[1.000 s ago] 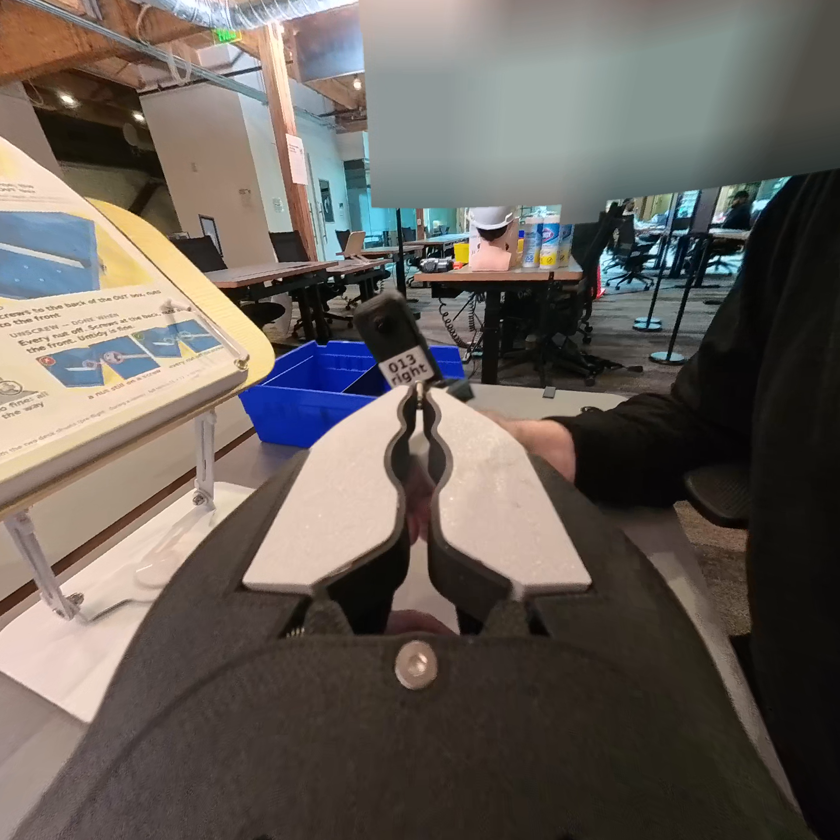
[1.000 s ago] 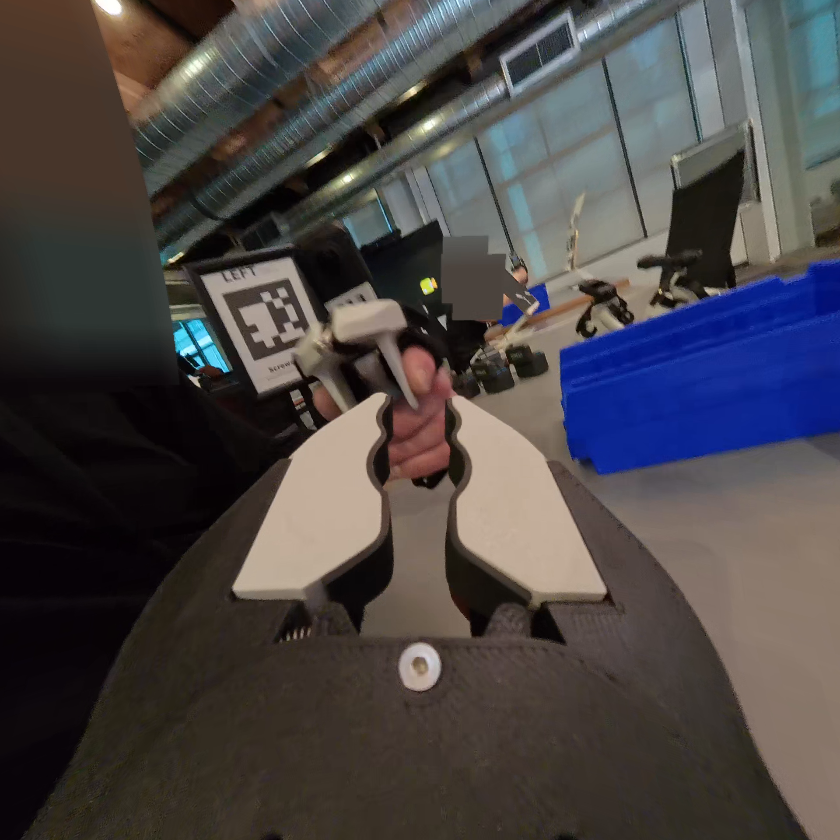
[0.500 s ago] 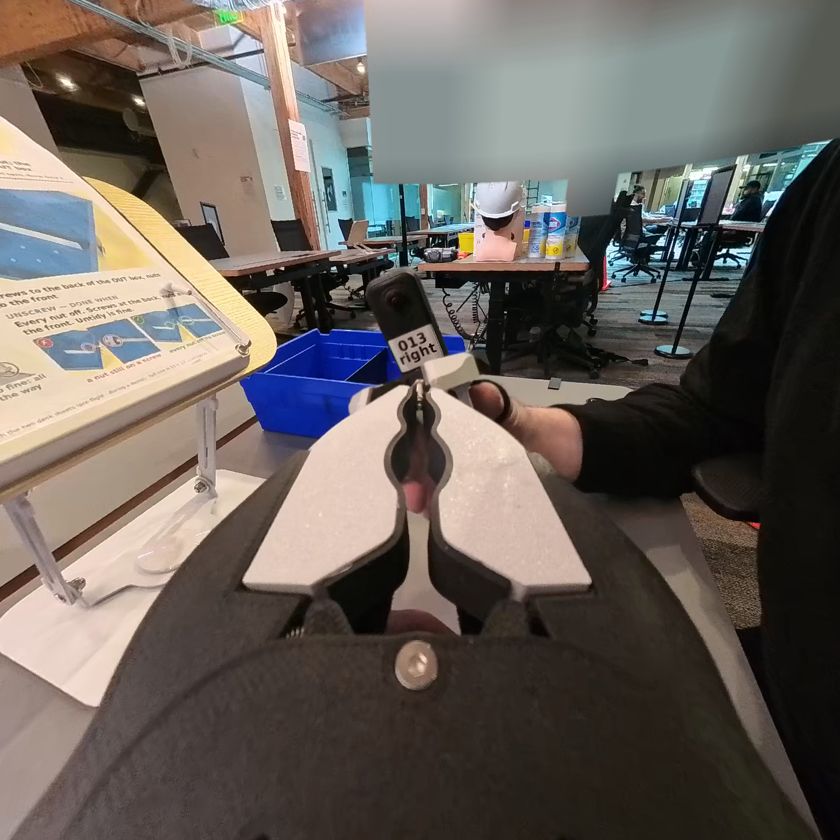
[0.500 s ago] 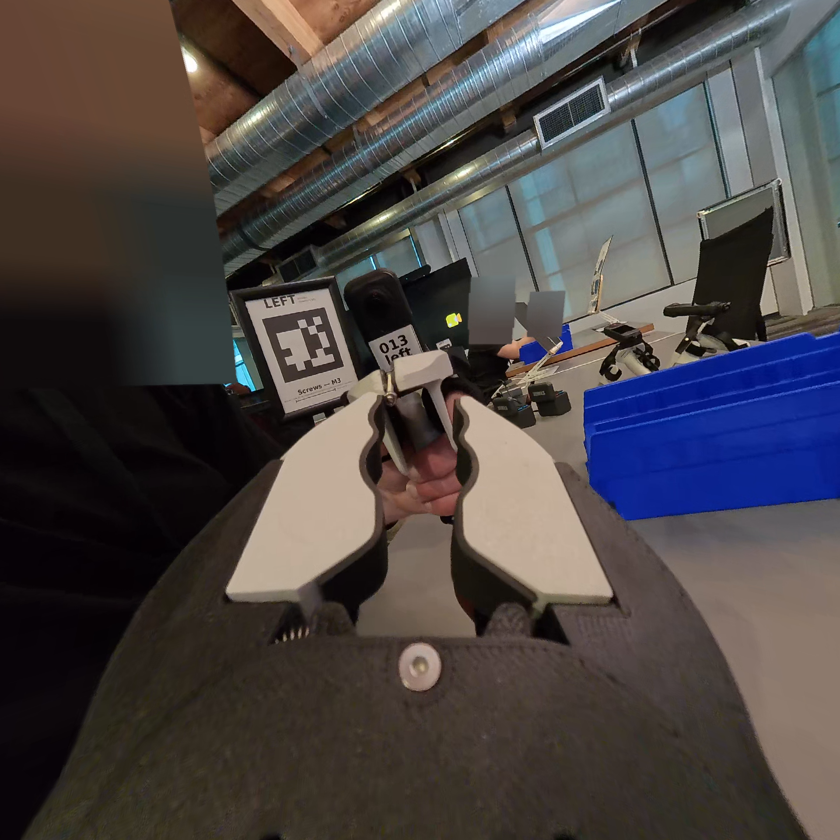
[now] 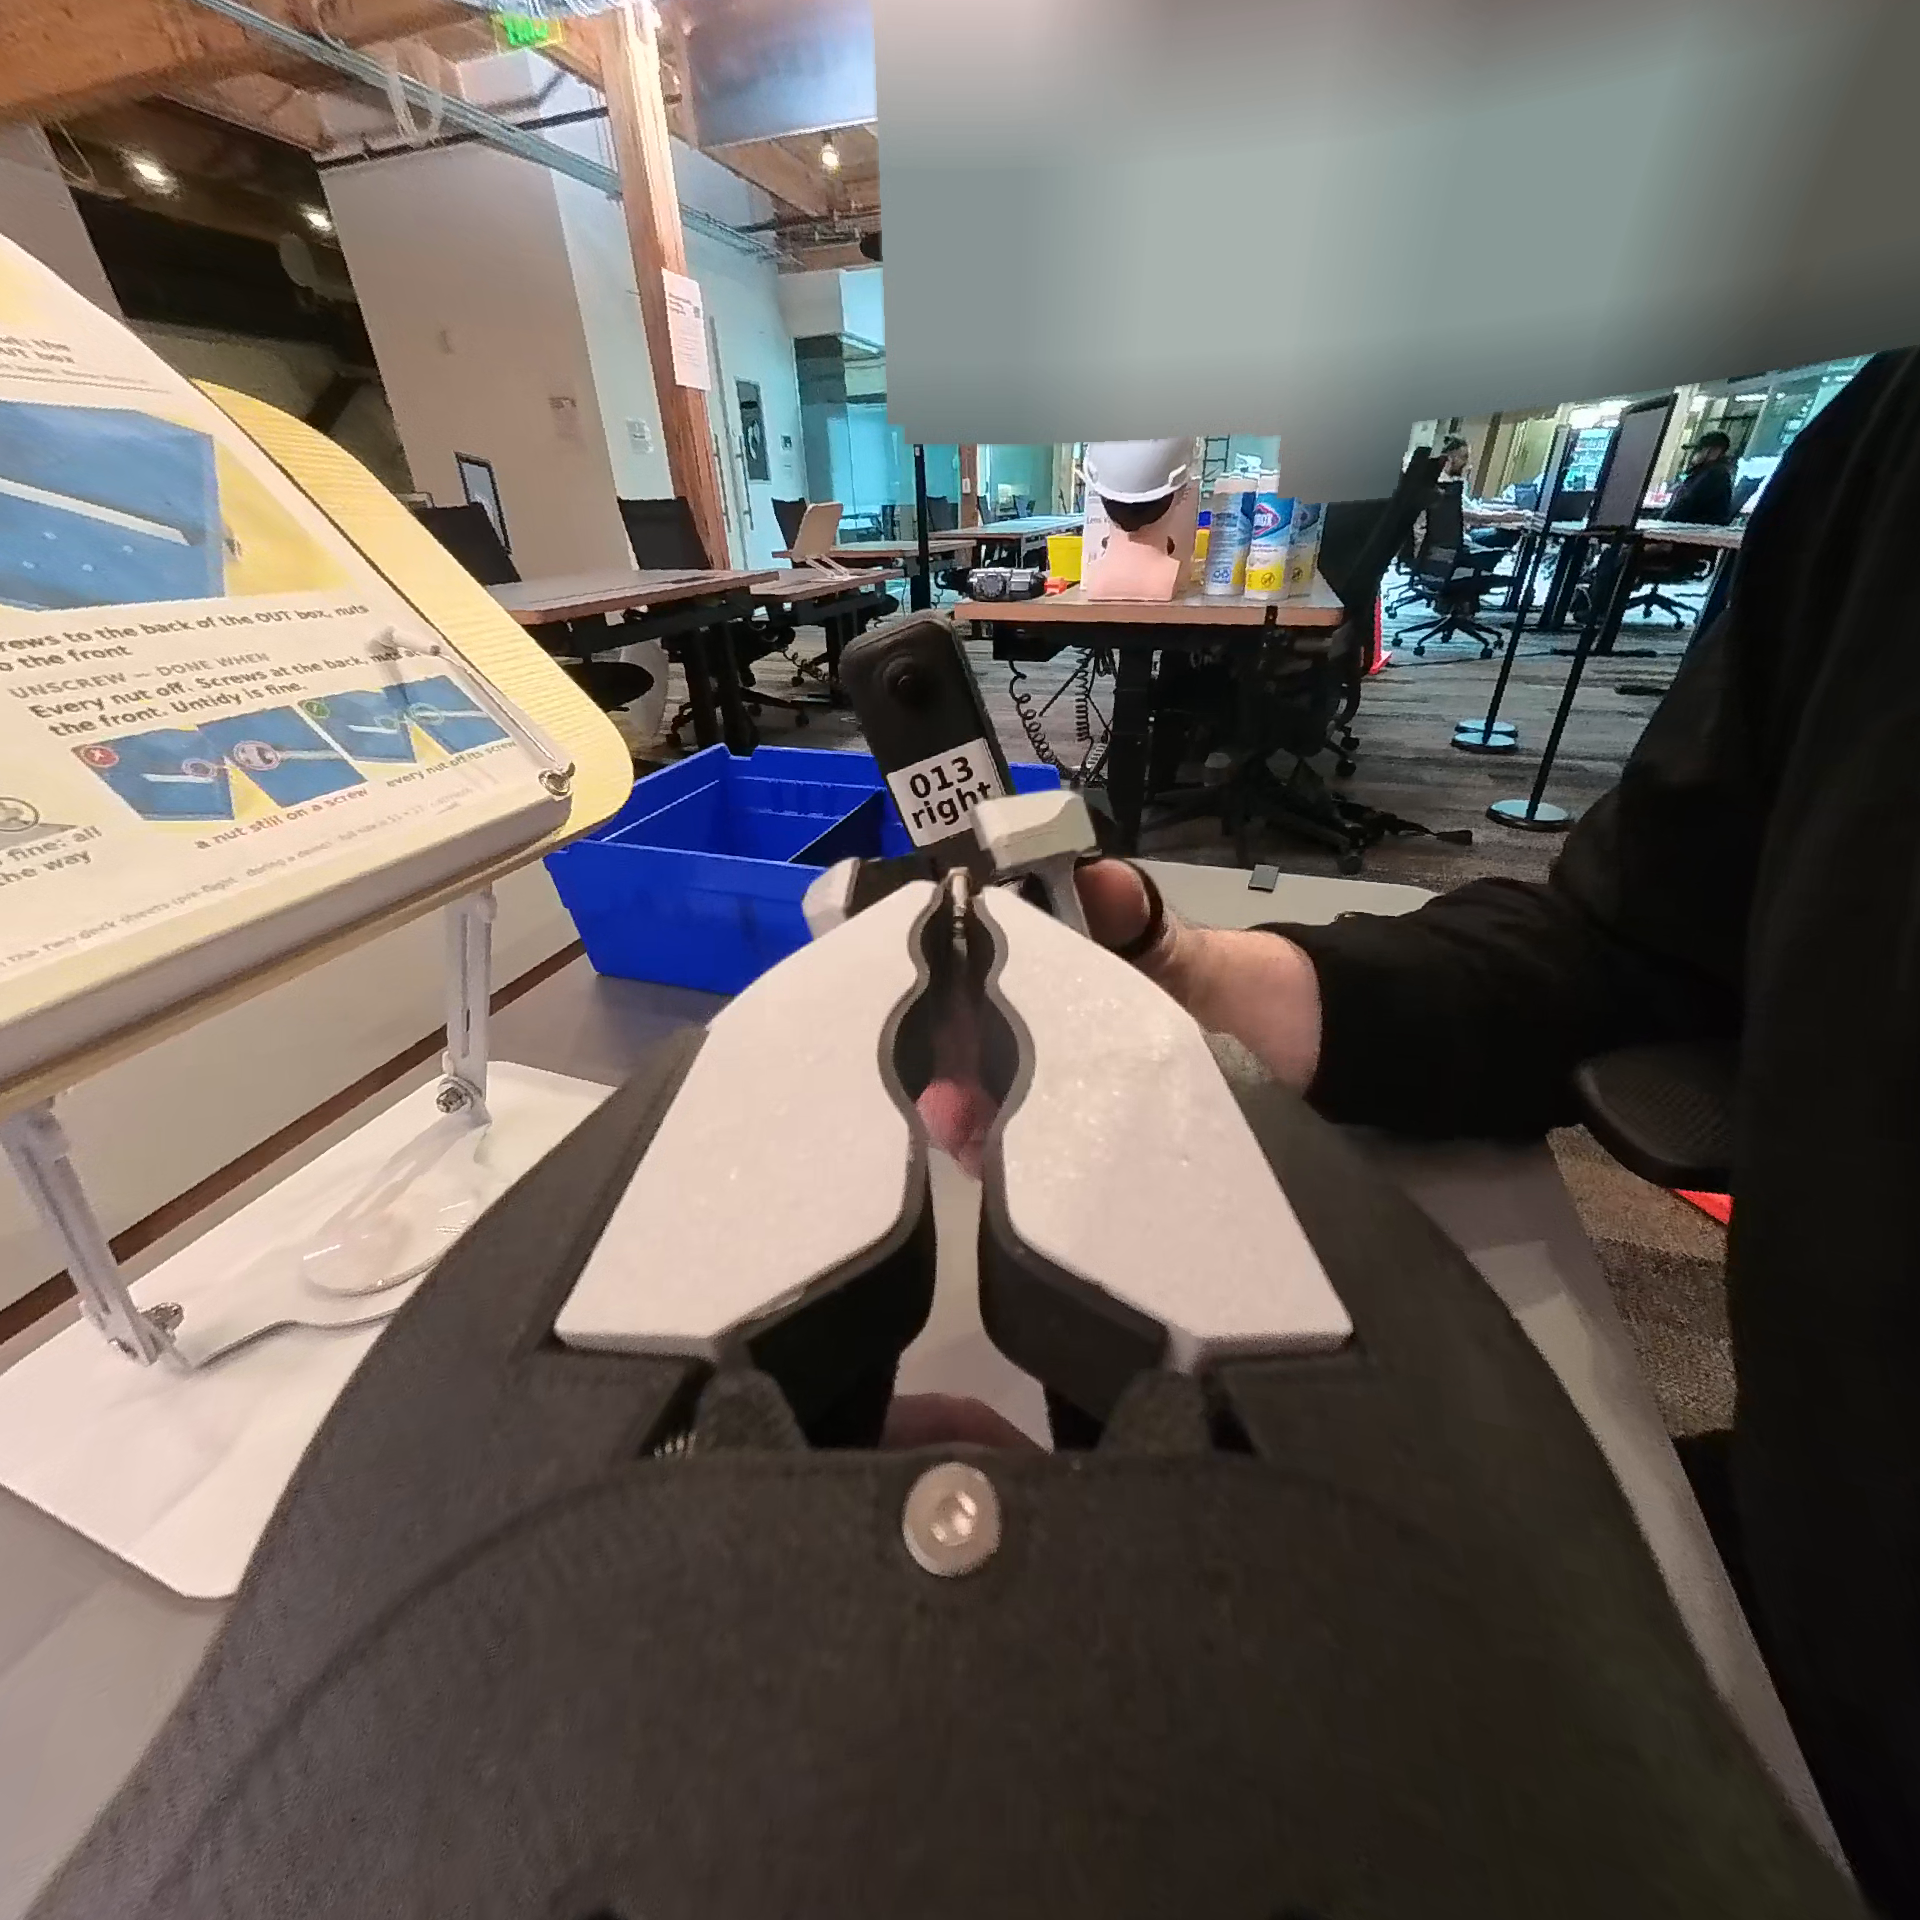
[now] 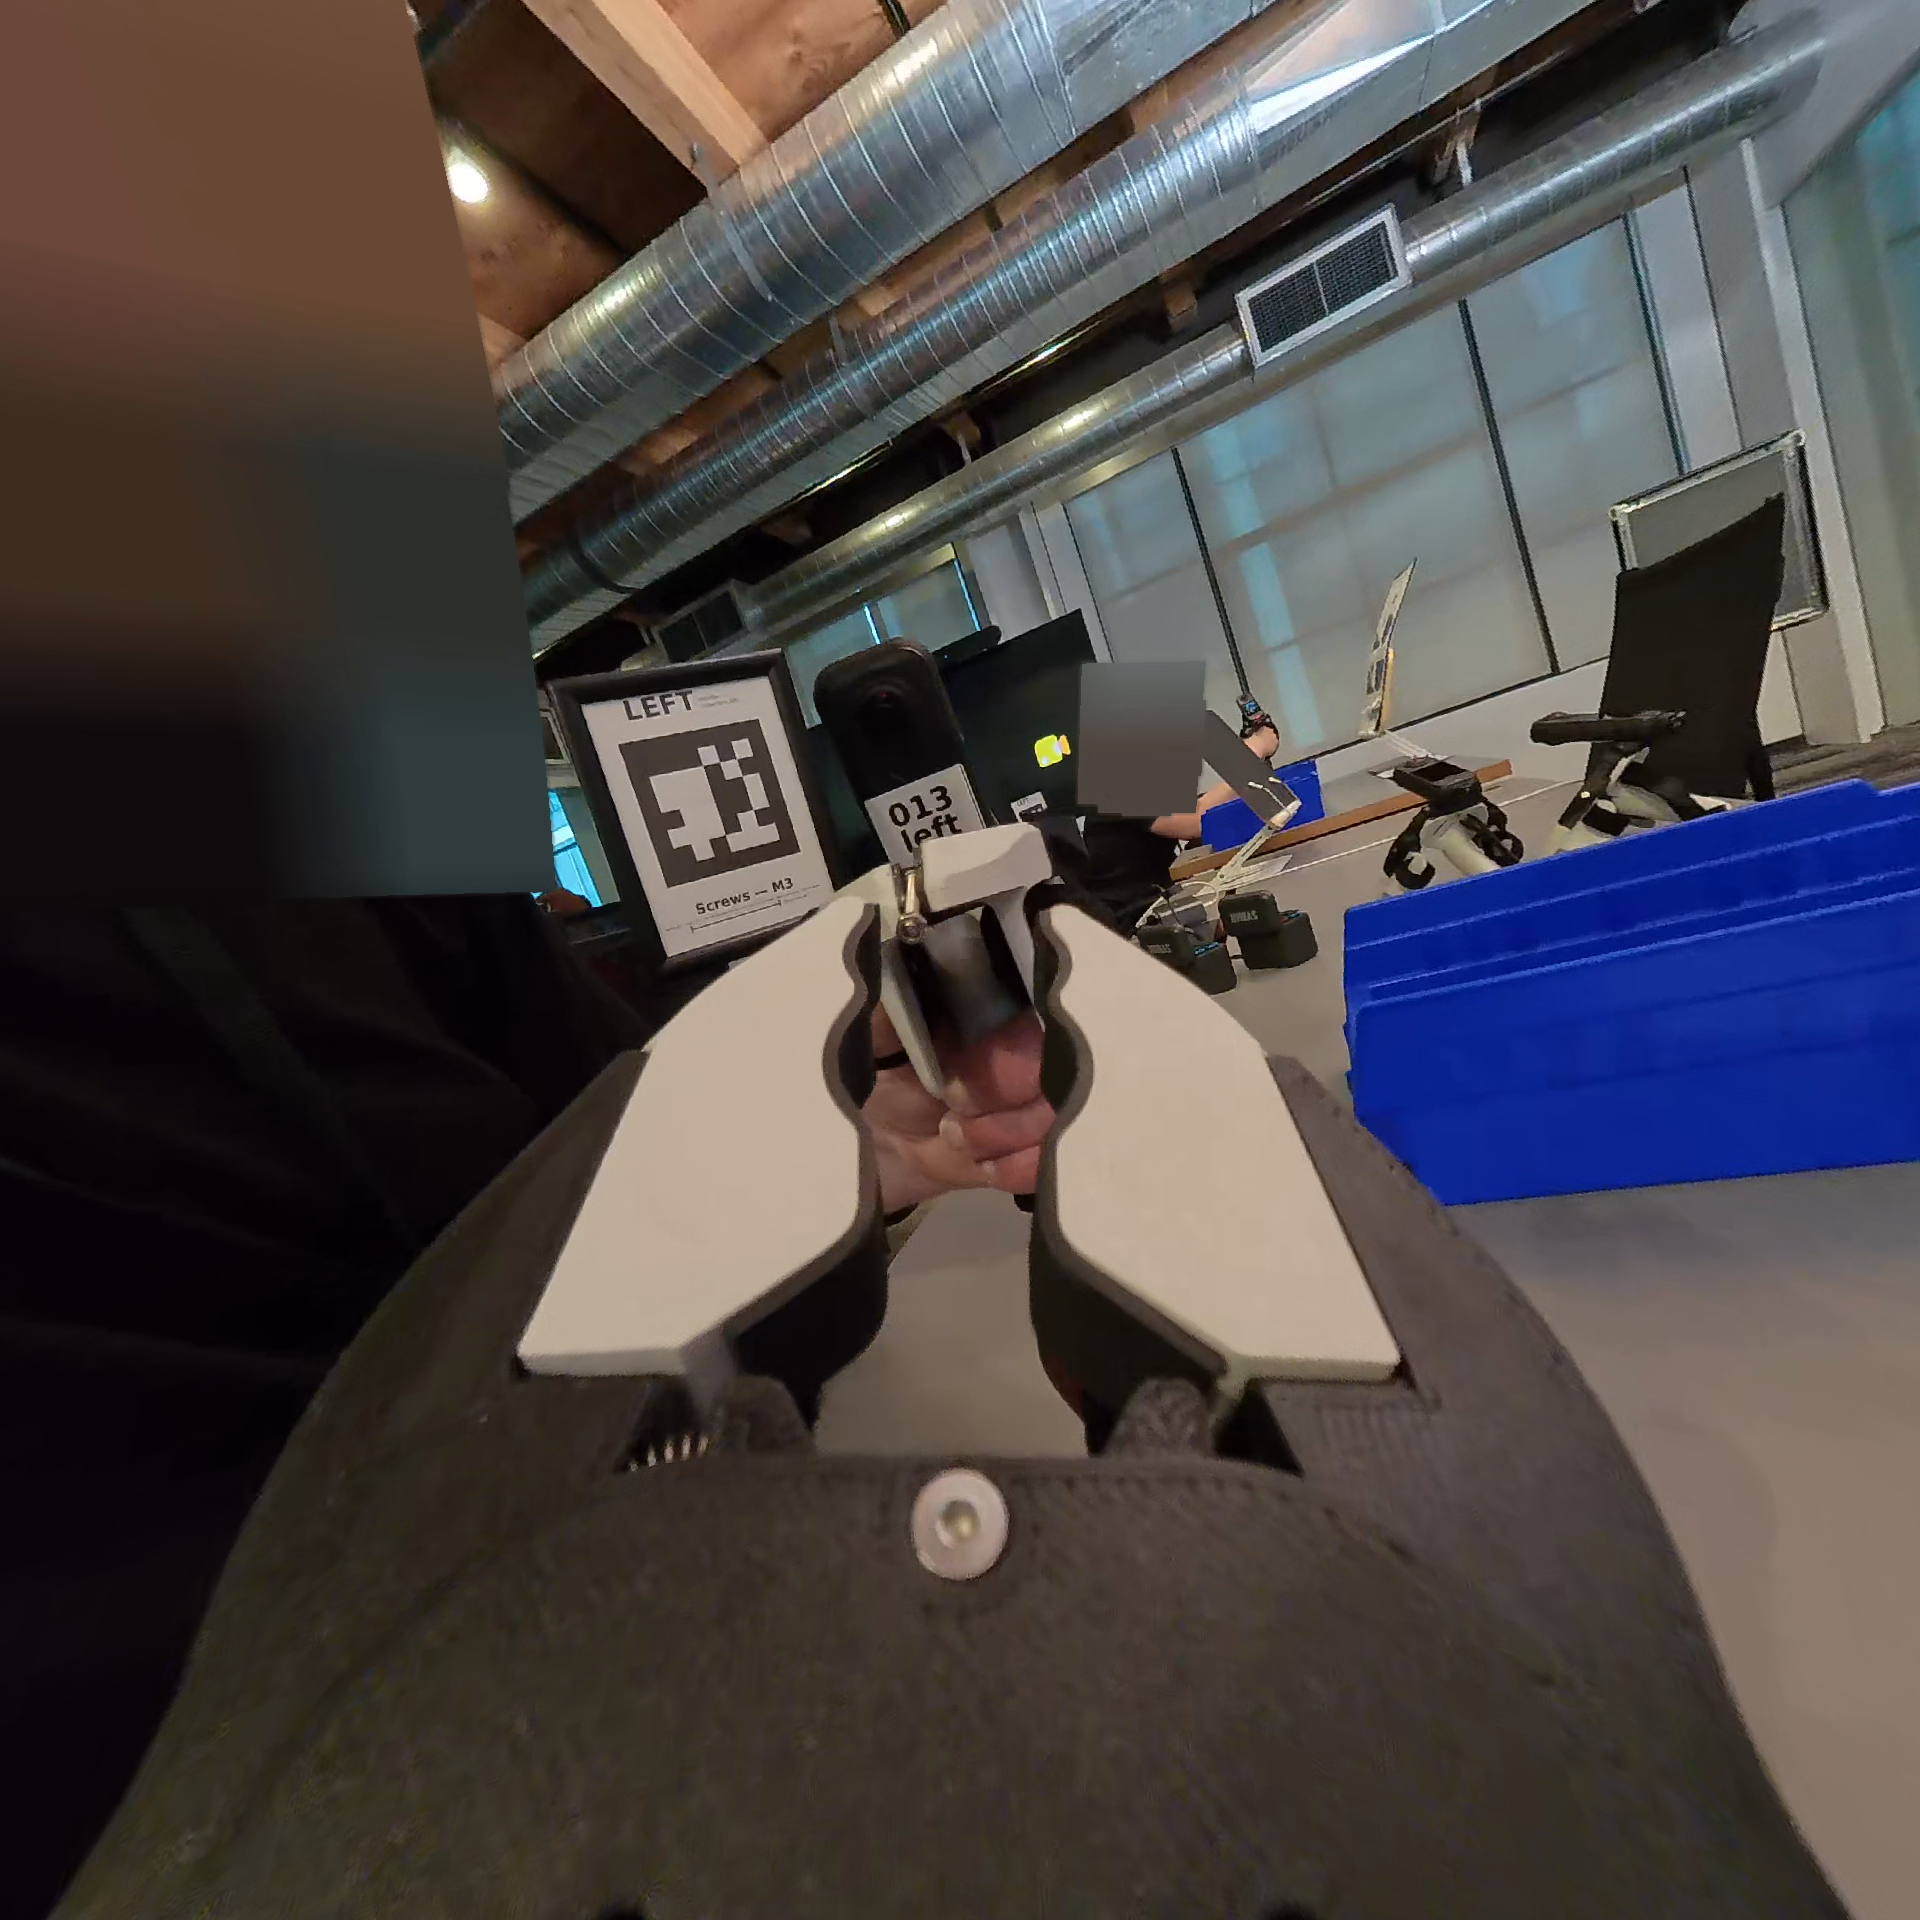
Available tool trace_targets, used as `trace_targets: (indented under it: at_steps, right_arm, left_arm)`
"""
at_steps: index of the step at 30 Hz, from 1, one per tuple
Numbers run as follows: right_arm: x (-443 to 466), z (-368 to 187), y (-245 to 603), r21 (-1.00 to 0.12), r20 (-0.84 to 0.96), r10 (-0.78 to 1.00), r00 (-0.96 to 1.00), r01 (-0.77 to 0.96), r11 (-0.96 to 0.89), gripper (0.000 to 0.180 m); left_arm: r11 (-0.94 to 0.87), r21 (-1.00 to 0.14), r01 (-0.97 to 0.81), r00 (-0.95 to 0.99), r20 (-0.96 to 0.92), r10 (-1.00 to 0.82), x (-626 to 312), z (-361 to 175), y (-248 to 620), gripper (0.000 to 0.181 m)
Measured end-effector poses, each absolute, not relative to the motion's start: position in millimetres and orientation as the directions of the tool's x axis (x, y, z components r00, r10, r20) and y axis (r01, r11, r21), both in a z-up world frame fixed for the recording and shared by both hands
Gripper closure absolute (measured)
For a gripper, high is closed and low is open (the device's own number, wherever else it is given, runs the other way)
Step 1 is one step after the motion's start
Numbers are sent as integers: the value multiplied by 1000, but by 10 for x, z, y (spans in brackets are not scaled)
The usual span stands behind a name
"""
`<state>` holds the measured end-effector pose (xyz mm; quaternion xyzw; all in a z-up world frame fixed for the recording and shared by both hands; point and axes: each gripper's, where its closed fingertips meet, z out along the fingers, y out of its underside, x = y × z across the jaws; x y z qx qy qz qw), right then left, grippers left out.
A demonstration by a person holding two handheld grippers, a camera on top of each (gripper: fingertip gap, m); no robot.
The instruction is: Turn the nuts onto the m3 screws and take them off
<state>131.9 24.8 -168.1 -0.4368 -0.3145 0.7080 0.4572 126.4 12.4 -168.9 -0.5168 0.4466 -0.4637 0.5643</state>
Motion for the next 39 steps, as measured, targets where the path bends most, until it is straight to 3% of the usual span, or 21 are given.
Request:
trace_targets:
  at_steps: [6, 17, 39]
  right_arm:
    - [1229, -1871, 321, -872, -366, 921, -135, -296, -390, 155]
    - [1332, -1681, 253, -846, -329, 923, -198, -373, -381, 154]
    - [1309, -1711, 213, -846, -348, 909, -229, -340, -410, 160]
  left_arm:
    - [24, -995, 97, 153, -9, -988, 1264, -1624, 106, 179]
    - [31, -997, 67, 167, -19, -986, 1267, -1696, 134, 179]
    - [85, -996, 16, 193, -80, -978, 1263, -1729, 161, 179]
